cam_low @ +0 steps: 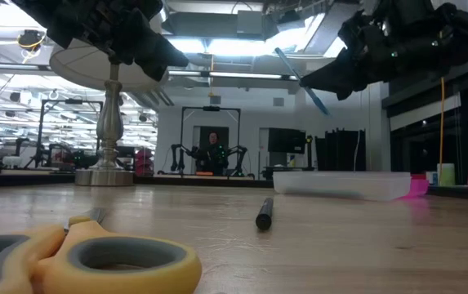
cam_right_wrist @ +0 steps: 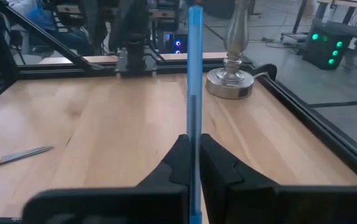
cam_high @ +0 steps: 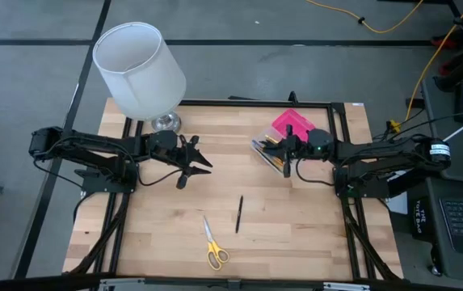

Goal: Pick & place school supplies into a supply box
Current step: Put the blue pen into the pink supply box

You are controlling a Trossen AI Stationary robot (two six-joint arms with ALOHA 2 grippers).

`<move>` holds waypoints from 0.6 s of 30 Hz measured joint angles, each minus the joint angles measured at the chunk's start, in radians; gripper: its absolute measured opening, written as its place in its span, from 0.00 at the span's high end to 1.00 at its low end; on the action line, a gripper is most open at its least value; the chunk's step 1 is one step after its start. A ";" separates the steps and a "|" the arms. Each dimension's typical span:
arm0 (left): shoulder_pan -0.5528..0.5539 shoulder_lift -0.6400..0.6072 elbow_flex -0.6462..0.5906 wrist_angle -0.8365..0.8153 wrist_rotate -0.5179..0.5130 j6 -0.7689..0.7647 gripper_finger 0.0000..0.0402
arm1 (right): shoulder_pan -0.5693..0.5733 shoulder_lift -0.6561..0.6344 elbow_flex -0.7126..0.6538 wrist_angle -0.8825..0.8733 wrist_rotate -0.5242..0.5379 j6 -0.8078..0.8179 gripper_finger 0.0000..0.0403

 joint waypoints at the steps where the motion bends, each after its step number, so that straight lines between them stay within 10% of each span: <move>1: 0.000 0.000 0.000 0.000 0.000 0.000 0.76 | 0.000 0.000 0.000 0.000 0.007 0.000 0.96; 18: 0.000 0.000 0.000 -0.005 0.000 0.000 0.76 | -0.001 0.000 0.000 -0.231 0.452 0.091 0.96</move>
